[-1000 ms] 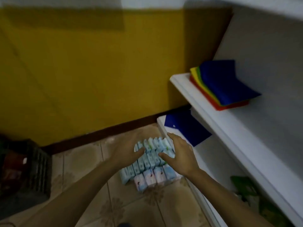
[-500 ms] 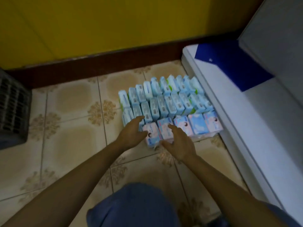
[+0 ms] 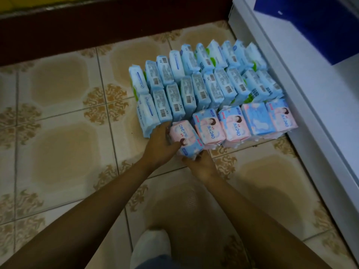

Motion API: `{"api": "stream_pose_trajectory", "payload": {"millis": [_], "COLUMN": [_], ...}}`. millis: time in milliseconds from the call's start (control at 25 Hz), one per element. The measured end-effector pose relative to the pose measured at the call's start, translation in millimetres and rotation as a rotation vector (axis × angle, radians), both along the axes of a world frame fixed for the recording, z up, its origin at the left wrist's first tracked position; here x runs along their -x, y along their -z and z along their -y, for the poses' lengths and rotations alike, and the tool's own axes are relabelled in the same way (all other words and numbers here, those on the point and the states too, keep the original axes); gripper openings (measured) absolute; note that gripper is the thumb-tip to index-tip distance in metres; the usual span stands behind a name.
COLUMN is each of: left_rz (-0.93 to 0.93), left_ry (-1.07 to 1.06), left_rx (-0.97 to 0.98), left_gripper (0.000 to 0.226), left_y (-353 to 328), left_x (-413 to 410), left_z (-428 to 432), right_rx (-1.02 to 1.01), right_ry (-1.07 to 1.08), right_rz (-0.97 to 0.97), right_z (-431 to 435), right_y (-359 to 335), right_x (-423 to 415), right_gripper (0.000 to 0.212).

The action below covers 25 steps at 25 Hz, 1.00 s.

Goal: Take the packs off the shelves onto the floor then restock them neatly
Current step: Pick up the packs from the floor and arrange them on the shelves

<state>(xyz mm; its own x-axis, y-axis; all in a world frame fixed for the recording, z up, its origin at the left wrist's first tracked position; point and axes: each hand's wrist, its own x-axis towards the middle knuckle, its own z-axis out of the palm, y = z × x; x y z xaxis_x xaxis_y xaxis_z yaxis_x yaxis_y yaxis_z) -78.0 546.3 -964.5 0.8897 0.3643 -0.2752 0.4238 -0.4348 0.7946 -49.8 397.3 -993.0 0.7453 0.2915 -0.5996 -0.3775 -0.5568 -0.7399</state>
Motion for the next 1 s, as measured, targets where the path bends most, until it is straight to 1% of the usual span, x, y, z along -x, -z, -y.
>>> {"api": "stream_pose_trajectory", "payload": {"millis": [80,160,200,240,280,320,400,520,600,680,760,840,920,1000], "left_rz": [-0.021,-0.106,-0.139,-0.13,-0.101,-0.054,0.029,0.145,0.257,0.364,0.518,0.677,0.773,0.857], "left_ry": [0.061,0.143,0.142,0.13,0.124,0.128,0.136,0.171,0.228,0.245,0.232,0.263,0.301,0.281], "left_rx": [-0.036,-0.147,-0.164,-0.144,-0.104,-0.073,-0.091,-0.24,-0.335,-0.412,-0.509,-0.624,-0.729,-0.787], "left_gripper": [0.055,0.057,0.064,0.072,0.078,0.08,0.078,0.078,0.079,0.081,0.081,0.071,0.064,0.062], "left_y": [8.0,16.3,21.0,23.4,25.5,23.0,13.4,-22.6,-60.2,-112.0,-167.5,-218.2,-261.9,-299.6], "left_x": [12.9,26.7,30.9,33.0,33.7,32.7,28.1,14.6,-6.2,-34.8,-60.5,-81.0,-100.9,-117.8], "left_z": [-2.0,-0.9,-0.3,1.2,3.4,6.4,6.8,-12.5,-33.3,-45.4,-47.7,-44.2,-40.9,-38.2], "right_rx": [0.024,0.062,0.065,0.059,0.042,0.037,0.036,-0.038,-0.146,-0.256,-0.316,-0.321,-0.293,-0.245], "right_ry": [0.028,-0.003,-0.026,-0.039,-0.042,-0.042,-0.031,0.032,0.095,0.141,0.137,0.111,0.092,0.045], "right_rz": [0.089,0.158,0.176,0.185,0.191,0.199,0.237,0.282,0.357,0.472,0.642,0.868,1.085,1.257], "right_z": [6.9,12.6,15.2,16.0,15.9,14.4,9.6,-5.0,-18.8,-28.6,-32.3,-28.3,-17.6,-5.8], "right_y": [0.9,3.3,4.0,5.3,4.8,2.7,-3.2,-38.9,-73.6,-117.4,-166.9,-220.3,-269.8,-308.9], "right_x": [3.4,7.2,8.5,9.4,9.9,9.5,8.1,-0.7,-19.7,-48.5,-79.9,-104.9,-124.1,-139.9], "right_gripper": [0.052,0.063,0.07,0.071,0.069,0.065,0.059,0.062,0.069,0.077,0.086,0.092,0.088,0.073]}}
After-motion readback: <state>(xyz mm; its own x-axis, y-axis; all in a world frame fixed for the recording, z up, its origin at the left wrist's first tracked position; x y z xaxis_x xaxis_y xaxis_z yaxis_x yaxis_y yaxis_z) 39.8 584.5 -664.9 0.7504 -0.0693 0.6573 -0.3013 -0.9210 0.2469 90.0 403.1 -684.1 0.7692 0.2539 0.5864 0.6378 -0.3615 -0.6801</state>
